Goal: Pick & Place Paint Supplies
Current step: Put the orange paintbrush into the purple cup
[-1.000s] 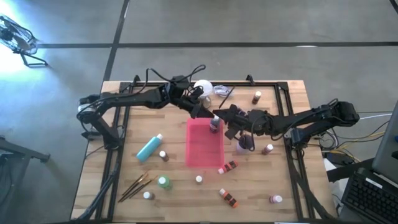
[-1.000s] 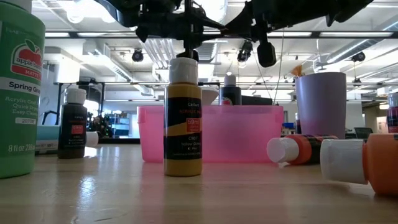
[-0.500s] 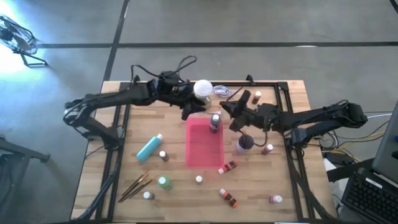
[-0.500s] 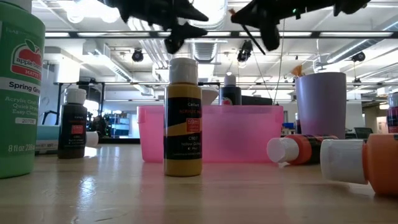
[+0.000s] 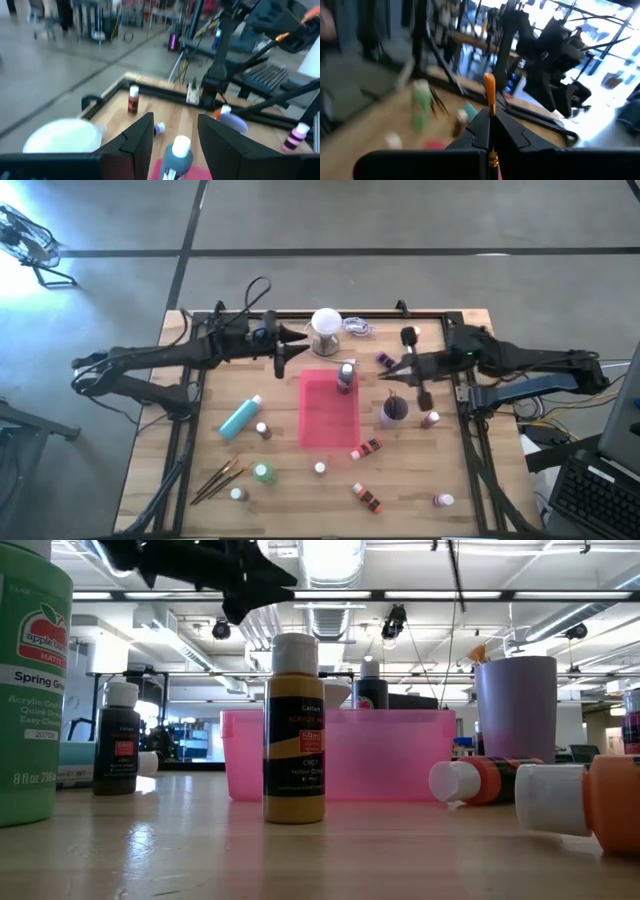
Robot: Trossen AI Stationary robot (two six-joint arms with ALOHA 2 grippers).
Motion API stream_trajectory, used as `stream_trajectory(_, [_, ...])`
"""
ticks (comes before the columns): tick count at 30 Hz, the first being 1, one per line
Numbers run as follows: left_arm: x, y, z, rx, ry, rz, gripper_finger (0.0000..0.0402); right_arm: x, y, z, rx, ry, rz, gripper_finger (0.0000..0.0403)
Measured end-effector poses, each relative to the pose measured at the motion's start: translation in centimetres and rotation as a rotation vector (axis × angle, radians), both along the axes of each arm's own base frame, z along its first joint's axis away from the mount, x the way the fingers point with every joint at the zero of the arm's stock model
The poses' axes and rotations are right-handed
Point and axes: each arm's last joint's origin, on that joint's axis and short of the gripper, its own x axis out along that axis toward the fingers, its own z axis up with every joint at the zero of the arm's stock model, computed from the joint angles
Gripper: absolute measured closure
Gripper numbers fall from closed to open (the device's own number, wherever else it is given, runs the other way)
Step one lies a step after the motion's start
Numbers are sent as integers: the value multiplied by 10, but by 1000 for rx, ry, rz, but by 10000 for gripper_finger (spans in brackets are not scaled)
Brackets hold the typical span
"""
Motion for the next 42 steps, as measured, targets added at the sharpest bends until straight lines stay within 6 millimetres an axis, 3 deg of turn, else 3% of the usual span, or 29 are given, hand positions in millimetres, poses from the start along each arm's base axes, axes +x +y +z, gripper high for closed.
stream_trajectory(5, [-12,-4,-12,79,-89,-1,243,-18,2,12,257,-55,-8,394])
stream_trajectory(10, [-15,-6,-23,99,-92,-17,243,-26,9,6,387,-85,28,394])
stream_trajectory(20, [-16,-14,-43,102,-32,-52,244,-39,24,-24,311,-126,10,394])
stream_trajectory(31, [-16,-16,-36,133,-102,-58,244,-47,28,-76,267,-236,9,394])
stream_trajectory(42, [-16,-16,-37,130,-96,-58,245,-60,25,-115,297,-297,-16,394])
